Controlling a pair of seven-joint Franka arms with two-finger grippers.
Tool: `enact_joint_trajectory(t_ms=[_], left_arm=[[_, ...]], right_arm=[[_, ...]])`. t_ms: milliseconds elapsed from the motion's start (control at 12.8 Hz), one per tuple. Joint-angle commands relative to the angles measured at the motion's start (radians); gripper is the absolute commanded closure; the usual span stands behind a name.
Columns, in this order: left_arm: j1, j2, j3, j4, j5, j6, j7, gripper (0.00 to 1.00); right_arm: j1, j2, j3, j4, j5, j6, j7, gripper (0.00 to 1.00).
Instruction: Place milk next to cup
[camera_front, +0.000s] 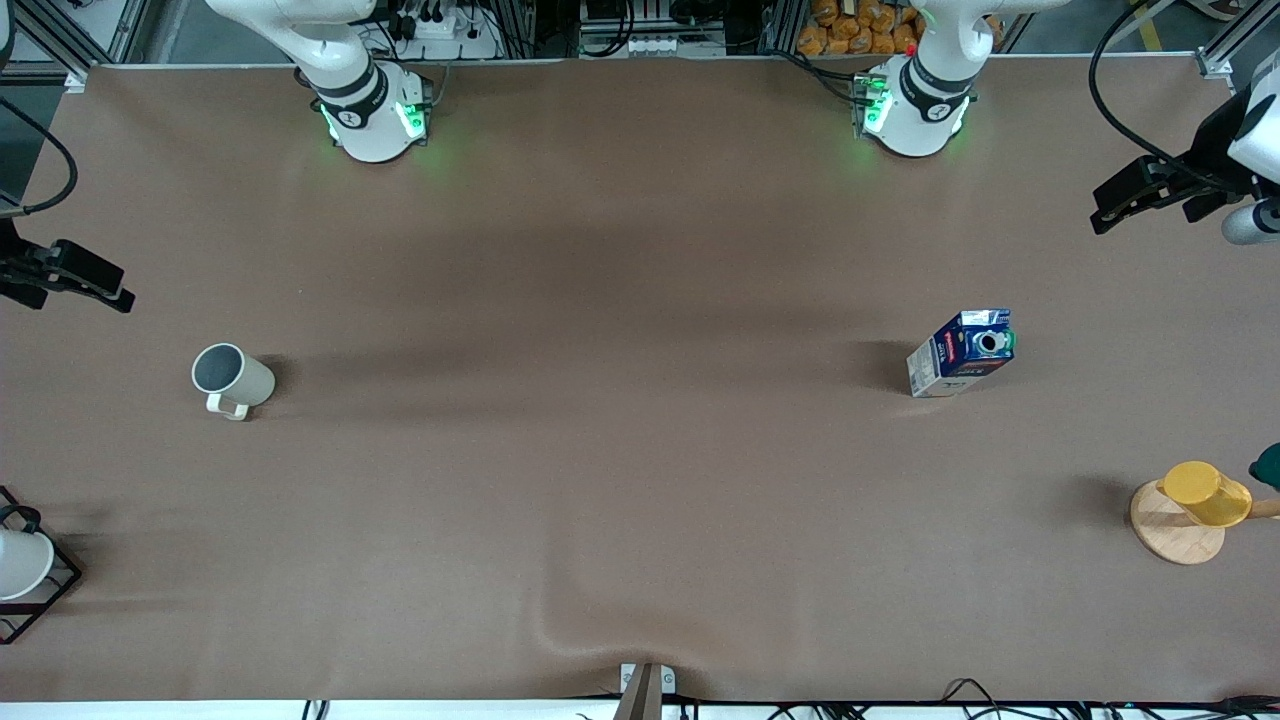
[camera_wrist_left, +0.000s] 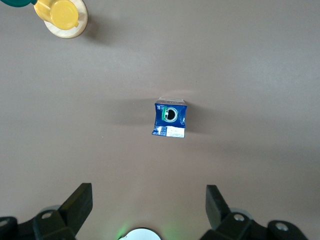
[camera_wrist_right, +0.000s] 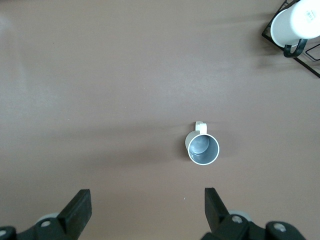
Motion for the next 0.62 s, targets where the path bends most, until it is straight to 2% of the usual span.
enact_joint_trajectory(t_ms=[0, 545], left_arm=[[0.000, -0.024, 0.006, -0.023, -0.009, 0.010, 0.017, 0.00], [0.010, 0.027, 0.015, -0.010, -0.009, 0.038, 0.057, 0.00]], right_arm=[[0.013, -0.002, -0.005, 0.004, -0.002, 0.002, 0.015, 0.00], [0.010, -0.001, -0.005, 0.004, 0.002, 0.002, 0.015, 0.00]])
